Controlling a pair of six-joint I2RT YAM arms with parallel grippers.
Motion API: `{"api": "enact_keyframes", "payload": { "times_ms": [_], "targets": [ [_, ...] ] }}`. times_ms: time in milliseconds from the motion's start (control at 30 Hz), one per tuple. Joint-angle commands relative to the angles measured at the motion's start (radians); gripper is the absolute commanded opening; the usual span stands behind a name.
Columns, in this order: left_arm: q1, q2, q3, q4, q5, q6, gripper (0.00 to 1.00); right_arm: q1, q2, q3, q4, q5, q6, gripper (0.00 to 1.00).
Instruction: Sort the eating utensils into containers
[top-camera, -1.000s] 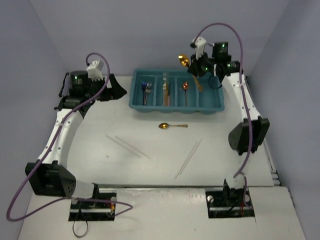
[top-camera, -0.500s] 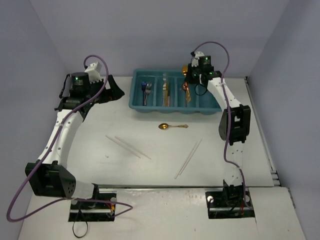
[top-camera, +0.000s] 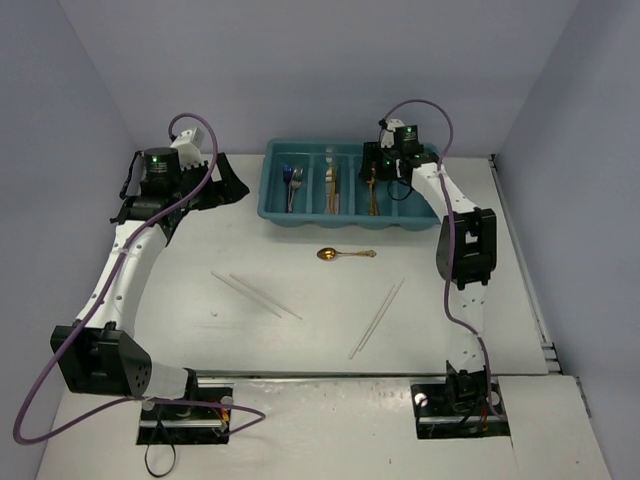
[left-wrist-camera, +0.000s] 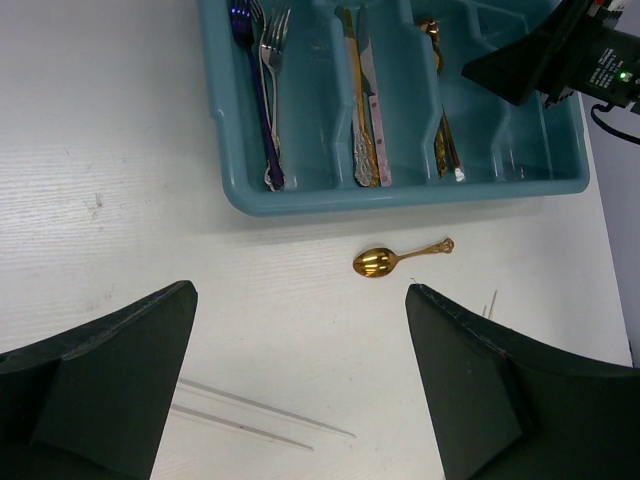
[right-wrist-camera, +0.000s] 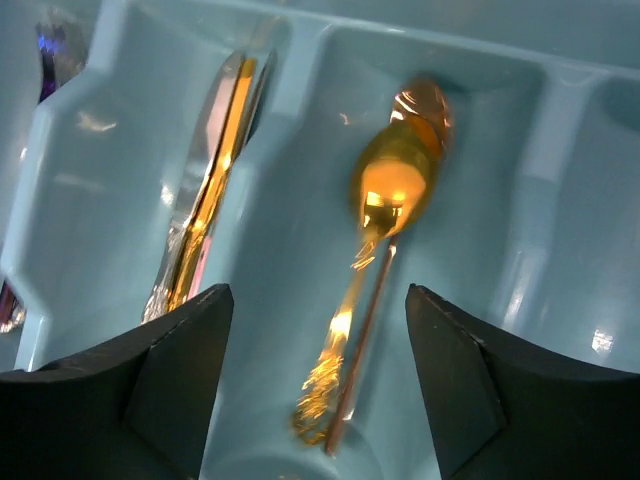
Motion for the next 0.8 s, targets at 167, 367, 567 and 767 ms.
{"api": "enact_keyframes", "payload": {
  "times_ms": [167, 367, 567, 767],
  "targets": [
    [0.003, -0.035, 0.034, 0.059, 0.003, -0.006, 0.85, 0.111, -0.528, -0.265, 0.001, -0.113, -0.597, 0.49],
    [0.003, -0.04, 0.017, 0.071, 0.003, -0.012, 0.85, 0.251, -0.684, -0.617, 0.006, -0.015, -0.798, 0.0],
    [0.002, -0.044, 0.007, 0.074, 0.008, -0.005, 0.85, 0.358, -0.748, -0.85, 0.008, 0.106, -1.05, 0.0],
    [0.003, -0.038, 0.002, 0.089, 0.014, -0.019, 0.85, 0.389, -0.68, -0.854, 0.074, 0.162, -1.071, 0.0]
  ]
}}
